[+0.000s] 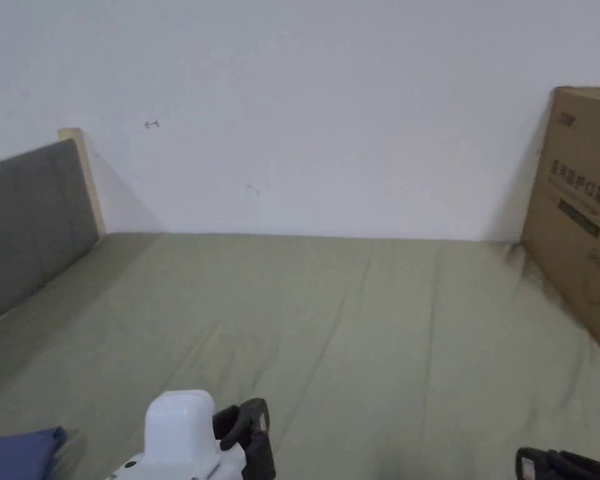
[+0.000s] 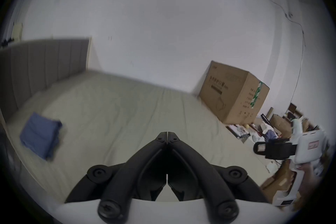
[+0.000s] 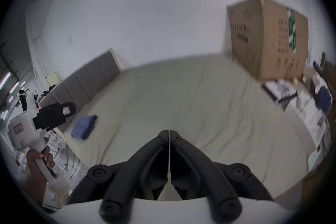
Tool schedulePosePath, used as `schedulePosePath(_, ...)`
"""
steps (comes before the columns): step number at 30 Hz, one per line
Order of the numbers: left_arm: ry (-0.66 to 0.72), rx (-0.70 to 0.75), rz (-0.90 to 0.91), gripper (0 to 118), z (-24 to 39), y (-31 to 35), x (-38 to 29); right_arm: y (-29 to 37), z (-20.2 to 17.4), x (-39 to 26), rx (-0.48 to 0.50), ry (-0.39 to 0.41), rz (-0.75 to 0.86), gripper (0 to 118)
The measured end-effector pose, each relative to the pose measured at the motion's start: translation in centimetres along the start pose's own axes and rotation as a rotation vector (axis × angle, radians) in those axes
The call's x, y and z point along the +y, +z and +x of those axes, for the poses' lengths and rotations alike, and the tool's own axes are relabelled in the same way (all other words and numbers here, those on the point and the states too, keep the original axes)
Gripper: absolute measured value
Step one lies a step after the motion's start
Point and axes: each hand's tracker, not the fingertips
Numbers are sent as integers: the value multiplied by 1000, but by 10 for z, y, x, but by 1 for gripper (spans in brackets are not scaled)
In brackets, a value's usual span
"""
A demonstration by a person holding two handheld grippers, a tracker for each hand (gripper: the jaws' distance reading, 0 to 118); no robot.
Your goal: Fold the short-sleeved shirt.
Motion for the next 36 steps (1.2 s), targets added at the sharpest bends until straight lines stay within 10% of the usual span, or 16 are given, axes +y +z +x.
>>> schedulePosePath(10,-259,209,455,0,64,66,14,77,-26,3,-172,151,686,2)
schedulePosePath(16,-240,258,397,0,56,57,0,56,-25,-24,-297,279,591,2)
schedulePosePath(22,-262,260,375,0,53,59,-7,56,-21,-23,-320,215,547,3)
schedulePosePath(24,-278,249,369,22,53,61,-8,55,-20,-20,-329,201,524,32)
schedulePosePath(26,-280,232,360,85,53,60,-8,55,-18,-17,-326,195,515,85)
schedulePosePath(28,-276,210,346,118,53,58,-8,54,-17,-16,-312,181,508,117)
schedulePosePath(36,-267,222,326,118,48,51,-9,50,-24,-13,-357,211,504,118)
